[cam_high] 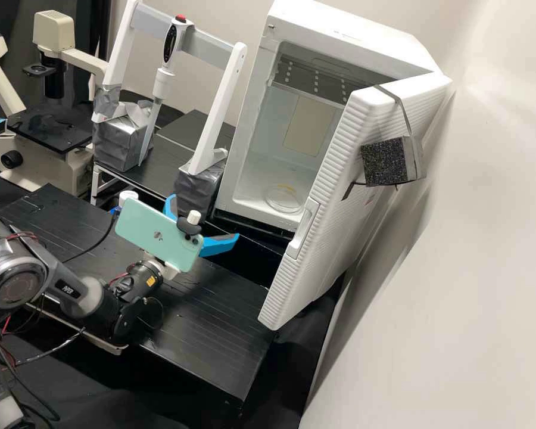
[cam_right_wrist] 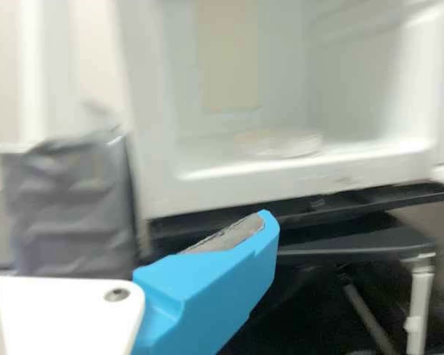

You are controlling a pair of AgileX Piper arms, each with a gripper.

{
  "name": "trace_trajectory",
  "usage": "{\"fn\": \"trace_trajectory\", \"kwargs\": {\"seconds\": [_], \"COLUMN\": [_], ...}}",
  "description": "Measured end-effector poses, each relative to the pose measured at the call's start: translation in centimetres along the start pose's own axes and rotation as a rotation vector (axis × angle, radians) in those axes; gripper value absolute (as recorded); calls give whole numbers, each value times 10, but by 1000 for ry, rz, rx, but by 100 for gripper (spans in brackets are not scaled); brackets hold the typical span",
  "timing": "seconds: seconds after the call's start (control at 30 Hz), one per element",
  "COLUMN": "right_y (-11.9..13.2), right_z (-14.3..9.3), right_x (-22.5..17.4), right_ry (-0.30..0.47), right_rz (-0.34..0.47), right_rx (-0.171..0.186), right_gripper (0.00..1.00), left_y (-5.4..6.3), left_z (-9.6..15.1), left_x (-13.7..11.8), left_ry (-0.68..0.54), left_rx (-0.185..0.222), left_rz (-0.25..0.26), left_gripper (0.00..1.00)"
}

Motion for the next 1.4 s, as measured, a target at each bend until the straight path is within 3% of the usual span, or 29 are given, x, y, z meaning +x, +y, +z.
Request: {"fn": "trace_trajectory", "kwargs": {"seconds": [0.17,0.33,0.53,0.83,0.93,1.23,1.4], "right_y": [30,44,51,46,45,41,40], "right_z": [17,26,25,29,31,32,33], "right_x": [-2,16,59,123,140,166,176], "right_ry": [-36,-30,-13,-72,-97,-121,-130], "right_rz": [94,126,113,65,72,69,66], "right_rx": [28,24,16,33,22,-56,-64], "right_gripper": [100,100,100,100,100,100,100], "left_y": [0,0,0,0,0,0,0], "left_z": [0,0,0,0,0,0,0], "left_x": [0,0,0,0,0,0,0], "left_ry": [0,0,0,0,0,0,0], "left_rx": [0,0,0,0,0,0,0], "left_rz": [0,0,0,0,0,0,0], "left_gripper": [100,100,100,100,100,100,100]}}
